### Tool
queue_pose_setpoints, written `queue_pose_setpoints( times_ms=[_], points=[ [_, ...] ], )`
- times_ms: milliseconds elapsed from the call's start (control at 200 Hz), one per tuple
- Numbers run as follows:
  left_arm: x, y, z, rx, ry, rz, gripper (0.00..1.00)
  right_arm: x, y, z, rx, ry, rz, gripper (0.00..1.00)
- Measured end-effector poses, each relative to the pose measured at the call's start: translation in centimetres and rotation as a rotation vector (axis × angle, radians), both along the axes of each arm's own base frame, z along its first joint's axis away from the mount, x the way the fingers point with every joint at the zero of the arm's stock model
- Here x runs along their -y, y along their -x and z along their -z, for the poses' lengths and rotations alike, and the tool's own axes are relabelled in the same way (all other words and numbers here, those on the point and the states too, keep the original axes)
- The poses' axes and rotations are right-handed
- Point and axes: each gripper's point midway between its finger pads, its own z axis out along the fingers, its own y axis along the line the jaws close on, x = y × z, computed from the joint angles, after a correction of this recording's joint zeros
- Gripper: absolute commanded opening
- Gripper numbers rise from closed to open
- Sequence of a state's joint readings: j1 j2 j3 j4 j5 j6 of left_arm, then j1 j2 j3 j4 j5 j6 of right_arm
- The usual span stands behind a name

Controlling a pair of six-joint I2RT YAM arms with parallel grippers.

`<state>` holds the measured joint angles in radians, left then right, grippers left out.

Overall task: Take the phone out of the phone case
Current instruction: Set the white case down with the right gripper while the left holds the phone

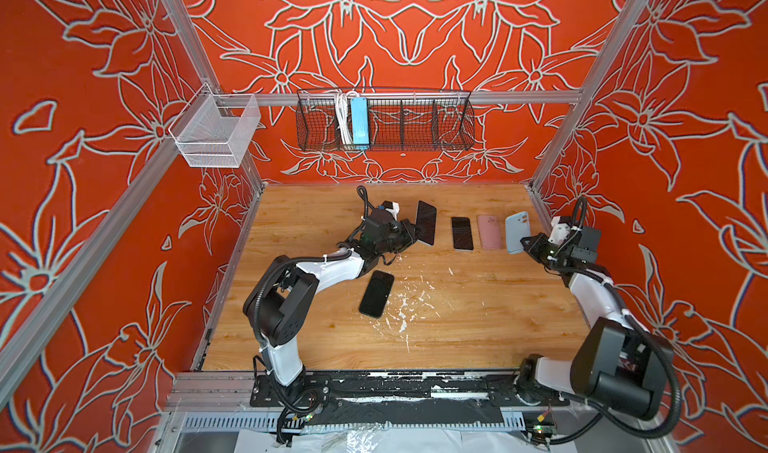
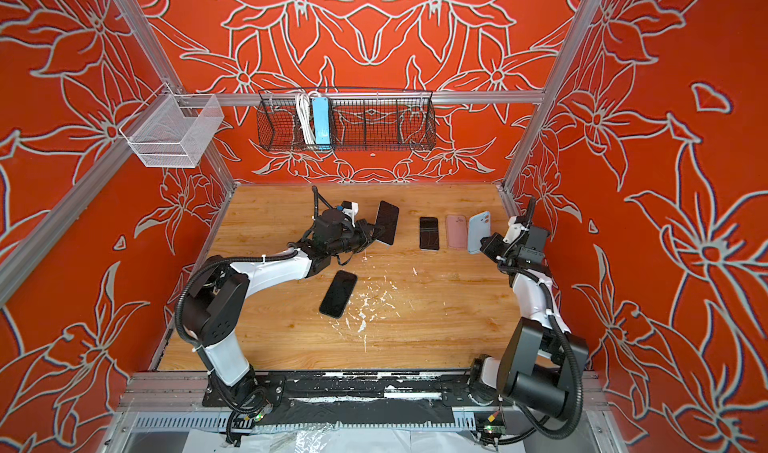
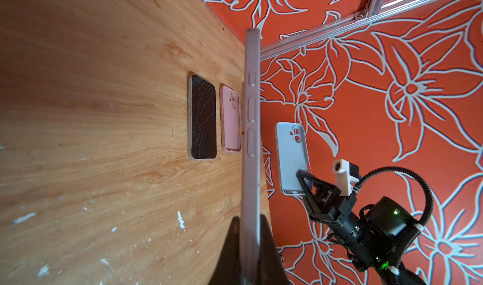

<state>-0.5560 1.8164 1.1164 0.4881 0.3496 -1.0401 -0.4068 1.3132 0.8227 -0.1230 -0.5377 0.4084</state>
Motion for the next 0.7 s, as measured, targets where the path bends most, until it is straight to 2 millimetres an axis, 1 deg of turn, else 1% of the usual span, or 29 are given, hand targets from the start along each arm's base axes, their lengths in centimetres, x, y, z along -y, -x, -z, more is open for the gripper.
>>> queue_pose_setpoints(
  times_ms=[85, 190, 300, 375, 510, 611, 701],
  points=[
    [0.5, -1.0, 0.7, 0.006, 0.004, -0.002, 0.0, 1.2, -0.6, 0.5, -0.017, 0.035, 0.015, 0.0],
    [0.9, -2.2, 1.9, 0.004, 0.003, -0.015, 0.0, 2.2, -1.3, 1.9, -0.054, 0.063, 0.022, 0.0],
    [1.1, -4.0, 3.3, -0.002, 0.023, -0.033, 0.0, 3.2, -2.4, 3.3, -0.089, 0.09, 0.021, 0.0],
    [1.2, -5.3, 4.5, -0.012, 0.044, -0.049, 0.0, 3.6, -3.0, 4.3, -0.102, 0.102, 0.018, 0.0],
    [1.1, -6.7, 6.7, -0.042, 0.045, -0.071, 0.0, 4.1, -3.6, 6.0, -0.122, 0.108, 0.016, 0.0],
    [1.5, -7.6, 7.4, -0.053, 0.048, -0.074, 0.0, 4.4, -4.1, 7.0, -0.13, 0.111, 0.015, 0.0],
    [1.9, -8.2, 7.2, -0.05, 0.051, -0.072, 0.0, 4.7, -4.8, 7.6, -0.128, 0.114, 0.012, 0.01]
  ],
)
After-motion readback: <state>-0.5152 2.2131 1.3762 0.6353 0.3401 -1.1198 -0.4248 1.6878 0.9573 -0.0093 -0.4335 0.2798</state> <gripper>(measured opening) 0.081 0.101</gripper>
